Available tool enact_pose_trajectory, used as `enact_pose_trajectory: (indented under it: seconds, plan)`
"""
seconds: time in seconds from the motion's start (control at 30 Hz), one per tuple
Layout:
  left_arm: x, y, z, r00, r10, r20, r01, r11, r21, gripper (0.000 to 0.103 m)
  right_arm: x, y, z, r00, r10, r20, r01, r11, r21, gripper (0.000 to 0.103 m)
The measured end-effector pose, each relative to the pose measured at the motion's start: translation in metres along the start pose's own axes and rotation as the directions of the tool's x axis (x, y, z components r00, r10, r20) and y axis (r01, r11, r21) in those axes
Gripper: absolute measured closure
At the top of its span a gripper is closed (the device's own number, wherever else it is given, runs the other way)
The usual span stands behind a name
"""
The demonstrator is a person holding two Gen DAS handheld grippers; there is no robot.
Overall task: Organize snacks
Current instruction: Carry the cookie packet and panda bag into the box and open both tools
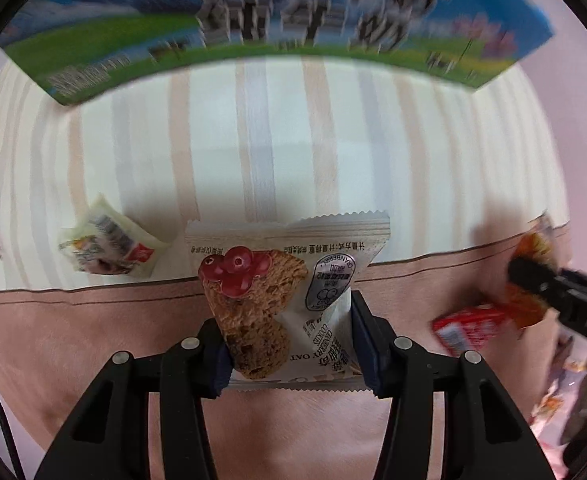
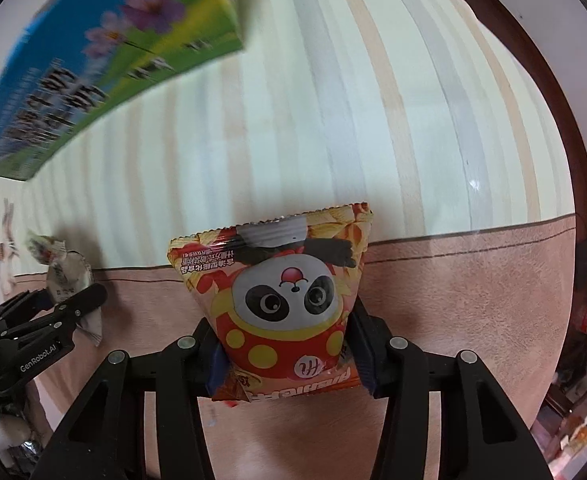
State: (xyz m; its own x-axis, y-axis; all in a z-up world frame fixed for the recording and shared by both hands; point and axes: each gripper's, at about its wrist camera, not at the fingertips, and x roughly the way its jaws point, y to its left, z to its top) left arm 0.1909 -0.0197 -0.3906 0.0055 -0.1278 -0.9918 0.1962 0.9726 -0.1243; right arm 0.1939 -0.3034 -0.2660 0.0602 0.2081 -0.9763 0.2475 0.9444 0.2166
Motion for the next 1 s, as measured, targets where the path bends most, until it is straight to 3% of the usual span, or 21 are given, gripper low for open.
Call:
enact_pose_trajectory:
  seconds: [0.2,0.33,0.47,0.6,0.83,1.0]
  plan:
    - [-0.068,0.006,0.013,0.99,-0.097,0.099,0.1,0.995,-0.026,0.056,-0.054,0.025,0.007,0.989,0.123,0.08,-0.12,0.992,-0.034,0.05]
    - [-0.114,0.009,0.033,0.974,-0.146,0.171,0.15,0.989,-0.014,0.055,-0.1,0.051,0.027,0.964,0.218,0.155,-0.206,0.975,-0.087,0.05]
    - [-0.149,0.012,0.062,0.961,-0.129,0.244,0.132,0.991,0.003,0.055,-0.133,0.078,0.056,0.937,0.28,0.21,-0.255,0.957,-0.139,0.05]
    - [-0.168,0.022,0.099,0.957,-0.057,0.285,0.063,0.998,-0.013,0.055,-0.157,0.108,0.1,0.923,0.284,0.259,-0.244,0.953,-0.178,0.05]
    - [-0.157,0.069,0.153,0.975,0.048,0.216,-0.03,0.996,-0.087,0.055,-0.143,0.137,0.16,0.933,0.264,0.245,-0.231,0.96,-0.156,0.05]
    - [-0.109,0.093,0.172,0.989,0.105,0.1,-0.09,0.985,-0.144,0.054,-0.111,0.143,0.179,0.951,0.219,0.217,-0.194,0.972,-0.13,0.05]
